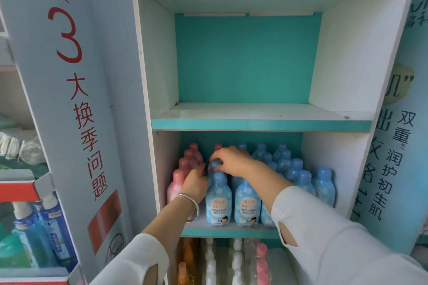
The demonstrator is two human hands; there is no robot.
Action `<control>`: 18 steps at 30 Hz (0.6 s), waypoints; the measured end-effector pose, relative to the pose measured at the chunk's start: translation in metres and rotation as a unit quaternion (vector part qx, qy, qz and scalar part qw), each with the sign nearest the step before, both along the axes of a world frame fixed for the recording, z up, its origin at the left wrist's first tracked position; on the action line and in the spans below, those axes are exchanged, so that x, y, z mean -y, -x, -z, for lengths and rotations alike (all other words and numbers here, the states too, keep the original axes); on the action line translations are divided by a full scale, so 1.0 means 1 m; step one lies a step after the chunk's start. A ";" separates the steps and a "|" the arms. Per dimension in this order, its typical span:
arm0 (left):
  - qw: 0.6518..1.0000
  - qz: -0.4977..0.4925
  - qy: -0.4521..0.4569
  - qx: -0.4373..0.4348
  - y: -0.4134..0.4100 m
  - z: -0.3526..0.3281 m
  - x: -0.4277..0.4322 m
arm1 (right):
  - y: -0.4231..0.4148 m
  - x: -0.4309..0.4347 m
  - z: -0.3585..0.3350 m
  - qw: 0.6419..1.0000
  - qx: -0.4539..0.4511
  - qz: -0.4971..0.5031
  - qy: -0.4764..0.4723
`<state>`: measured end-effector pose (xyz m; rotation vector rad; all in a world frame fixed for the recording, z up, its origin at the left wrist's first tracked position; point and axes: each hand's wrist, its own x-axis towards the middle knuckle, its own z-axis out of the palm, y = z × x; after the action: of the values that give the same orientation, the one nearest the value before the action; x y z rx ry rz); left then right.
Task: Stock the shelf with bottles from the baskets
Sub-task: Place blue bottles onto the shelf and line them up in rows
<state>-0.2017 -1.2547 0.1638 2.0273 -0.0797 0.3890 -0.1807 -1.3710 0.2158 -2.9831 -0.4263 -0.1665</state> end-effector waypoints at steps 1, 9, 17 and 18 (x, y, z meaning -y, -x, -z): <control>0.987 0.025 0.145 -0.061 -0.005 0.003 -0.007 | -0.001 0.001 0.000 1.000 -0.004 -0.004 -0.006; 0.990 0.127 -0.004 -0.059 -0.010 0.016 -0.001 | 0.000 0.009 -0.006 0.999 -0.010 -0.026 -0.038; 0.996 0.083 -0.036 0.021 -0.002 0.006 -0.011 | 0.006 0.007 -0.009 0.998 -0.033 -0.029 -0.049; 0.996 0.054 -0.060 0.047 -0.001 0.005 -0.015 | 0.007 0.006 -0.009 0.998 -0.029 -0.028 -0.055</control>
<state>-0.2012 -1.2400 0.1585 2.1122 -0.2753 0.4209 -0.1882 -1.3766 0.2247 -2.8563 -0.4782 -0.0954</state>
